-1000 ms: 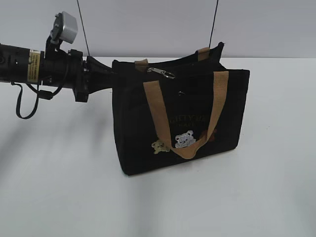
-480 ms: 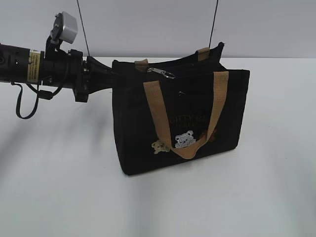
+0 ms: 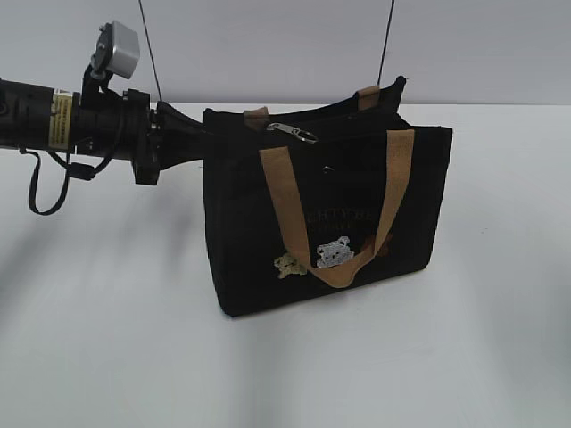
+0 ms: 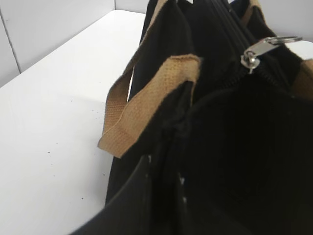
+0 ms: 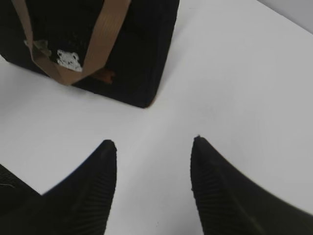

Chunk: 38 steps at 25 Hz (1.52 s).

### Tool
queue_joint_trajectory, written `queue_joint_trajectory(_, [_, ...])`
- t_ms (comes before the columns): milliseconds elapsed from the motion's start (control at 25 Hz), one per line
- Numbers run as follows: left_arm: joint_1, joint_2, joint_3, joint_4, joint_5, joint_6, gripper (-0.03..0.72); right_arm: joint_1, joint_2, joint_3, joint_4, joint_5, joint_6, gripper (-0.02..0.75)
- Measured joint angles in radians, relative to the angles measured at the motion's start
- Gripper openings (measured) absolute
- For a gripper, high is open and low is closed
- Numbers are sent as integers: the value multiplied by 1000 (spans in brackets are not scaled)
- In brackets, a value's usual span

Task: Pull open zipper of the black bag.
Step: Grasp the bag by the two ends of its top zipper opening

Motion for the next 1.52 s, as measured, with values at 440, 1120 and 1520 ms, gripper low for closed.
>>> queue_joint_trajectory(440, [0,0,0,1,-3,0,36,240,400,-272,20,-34,-3,377])
queue_joint_trajectory(1120, [0,0,0,2,-4,0,36,554,704,-425,-57,-238,-159,377])
queue_joint_trajectory(1520, [0,0,0,3,-5,0,36,574,766,-425,-67,-284,-218,377])
